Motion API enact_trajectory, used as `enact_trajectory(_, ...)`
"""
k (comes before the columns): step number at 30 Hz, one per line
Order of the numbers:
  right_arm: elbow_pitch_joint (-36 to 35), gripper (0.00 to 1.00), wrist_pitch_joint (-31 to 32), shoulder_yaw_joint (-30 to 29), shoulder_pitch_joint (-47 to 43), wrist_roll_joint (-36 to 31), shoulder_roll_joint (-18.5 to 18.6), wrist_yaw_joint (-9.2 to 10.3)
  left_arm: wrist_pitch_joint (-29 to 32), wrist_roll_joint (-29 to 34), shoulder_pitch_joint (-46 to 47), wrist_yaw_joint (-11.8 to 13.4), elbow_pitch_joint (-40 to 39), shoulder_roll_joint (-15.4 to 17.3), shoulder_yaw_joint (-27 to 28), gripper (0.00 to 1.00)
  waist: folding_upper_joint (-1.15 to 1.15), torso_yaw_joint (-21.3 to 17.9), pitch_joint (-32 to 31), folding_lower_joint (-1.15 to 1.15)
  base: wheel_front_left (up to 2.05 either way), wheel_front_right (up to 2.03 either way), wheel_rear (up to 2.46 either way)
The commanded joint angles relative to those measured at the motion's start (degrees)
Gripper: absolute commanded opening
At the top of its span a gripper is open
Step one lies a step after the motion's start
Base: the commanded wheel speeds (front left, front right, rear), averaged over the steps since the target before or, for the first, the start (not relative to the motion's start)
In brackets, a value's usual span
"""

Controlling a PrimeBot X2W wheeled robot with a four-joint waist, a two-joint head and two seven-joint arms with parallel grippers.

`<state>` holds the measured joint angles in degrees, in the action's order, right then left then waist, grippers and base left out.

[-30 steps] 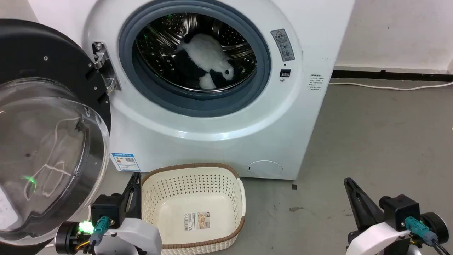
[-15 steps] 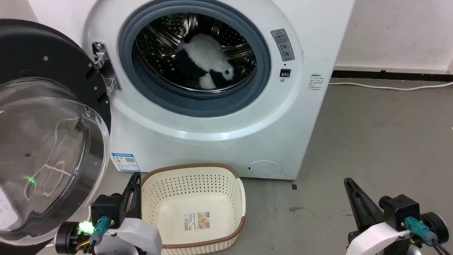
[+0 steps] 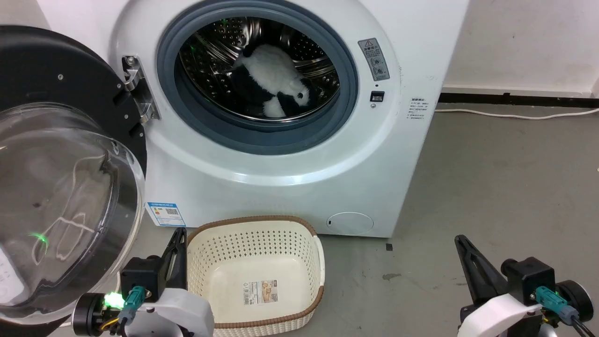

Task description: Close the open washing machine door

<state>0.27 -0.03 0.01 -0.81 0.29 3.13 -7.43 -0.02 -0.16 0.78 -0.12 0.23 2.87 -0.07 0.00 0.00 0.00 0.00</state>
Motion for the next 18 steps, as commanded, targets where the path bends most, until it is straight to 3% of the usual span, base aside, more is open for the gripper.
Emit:
enact_trajectory(1,-0.27,0.0,0.03,-0.01,0.81,-0.29,-0.25,-0.06,0.02,0.16,-0.78,0.12,-0.23,0.0,0.07,0.0,0.0,0.0,0.0,0.0,0.0,0.0,0.0)
enact_trajectory(13,-0.27,0.0,0.03,-0.01,0.81,-0.29,-0.25,-0.06,0.02,0.16,-0.78,0.12,-0.23,0.0,0.07,0.0,0.0,0.0,0.0,0.0,0.0,0.0,0.0)
enact_trajectory(14,-0.27,1.0,0.03,-0.01,0.81,-0.29,-0.25,-0.06,0.02,0.16,-0.78,0.12,-0.23,0.0,0.07,1.0,0.0,0.0,0.0,0.0,0.0,0.0,0.0)
enact_trajectory(18,0.03,1.0,-0.08,0.0,-0.05,0.12,0.01,0.0,-0.08,0.0,0.01,-0.01,0.05,0.0,-0.08,1.0,0.0,0.0,0.01,0.0,0.0,0.0,0.0)
